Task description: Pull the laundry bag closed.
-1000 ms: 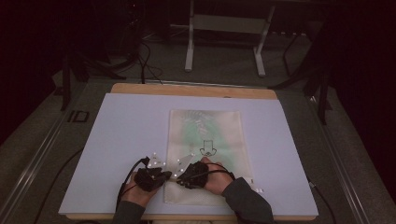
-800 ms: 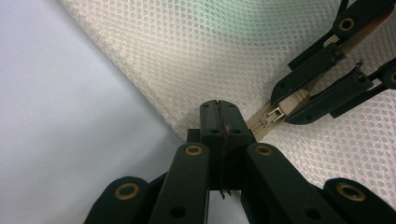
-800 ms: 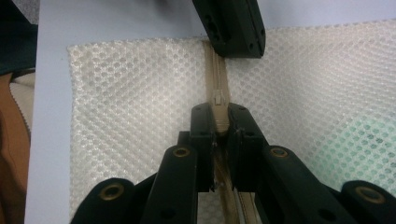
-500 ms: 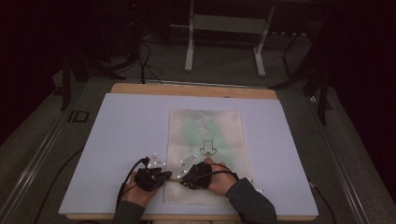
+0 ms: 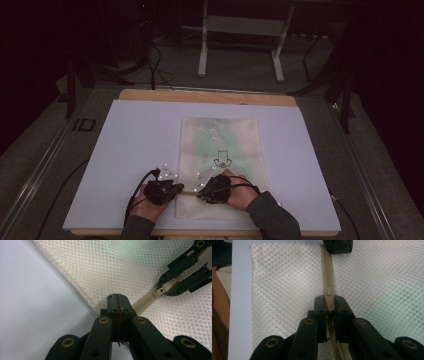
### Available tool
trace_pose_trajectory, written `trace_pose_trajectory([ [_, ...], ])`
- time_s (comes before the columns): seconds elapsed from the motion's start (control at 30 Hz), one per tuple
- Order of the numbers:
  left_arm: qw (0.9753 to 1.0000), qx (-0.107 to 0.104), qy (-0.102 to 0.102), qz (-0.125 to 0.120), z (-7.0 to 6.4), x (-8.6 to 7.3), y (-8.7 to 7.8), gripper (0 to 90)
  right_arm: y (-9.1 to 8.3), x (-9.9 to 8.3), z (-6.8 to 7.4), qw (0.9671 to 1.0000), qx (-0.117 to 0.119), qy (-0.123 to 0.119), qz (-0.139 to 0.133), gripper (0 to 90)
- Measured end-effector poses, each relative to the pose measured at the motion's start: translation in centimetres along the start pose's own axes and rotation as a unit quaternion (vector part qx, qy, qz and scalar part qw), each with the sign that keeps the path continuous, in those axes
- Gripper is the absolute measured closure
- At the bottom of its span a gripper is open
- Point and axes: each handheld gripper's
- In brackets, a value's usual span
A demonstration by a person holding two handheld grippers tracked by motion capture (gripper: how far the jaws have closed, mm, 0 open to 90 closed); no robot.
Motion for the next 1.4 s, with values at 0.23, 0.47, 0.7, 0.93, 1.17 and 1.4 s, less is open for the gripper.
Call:
trace_pose_trajectory([
  [0.23, 1.0000, 0.001, 0.001, 0.000, 0.0, 0.0, 0.0, 89.5, -0.3, -0.4, 0.1, 1.0000, -0.002, 0.000, 0.001, 82.4],
  [0.47, 1.0000, 0.001, 0.001, 0.001, 0.0, 0.0, 0.0, 89.5, -0.4, -0.6, 0.2, 1.0000, -0.003, 0.001, 0.001, 82.4],
  [0.7, 1.0000, 0.002, 0.001, 0.001, 0.0, 0.0, 0.0, 89.5, -0.5, -0.7, 0.3, 1.0000, -0.006, 0.002, 0.003, 82.4],
  [0.93, 1.0000, 0.002, 0.001, 0.001, -0.1, 0.0, 0.0, 89.5, -0.8, -0.9, 0.4, 1.0000, -0.007, 0.002, 0.004, 82.4],
  [1.17, 1.0000, 0.002, 0.001, 0.001, -0.1, 0.0, 0.0, 89.5, -0.9, -1.2, 0.6, 0.9999, -0.009, 0.004, 0.003, 82.4],
  [1.4, 1.0000, 0.002, 0.000, 0.002, -0.1, 0.0, 0.0, 89.5, -1.1, -1.3, 0.6, 0.9999, -0.010, 0.003, 0.004, 82.4],
])
Point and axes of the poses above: each handheld gripper's, and its own axes: y roughly forward along the jaws, x roughly out of its top, z roughly to its left, and after that the axes turned 9 degrees about -y, right-handed
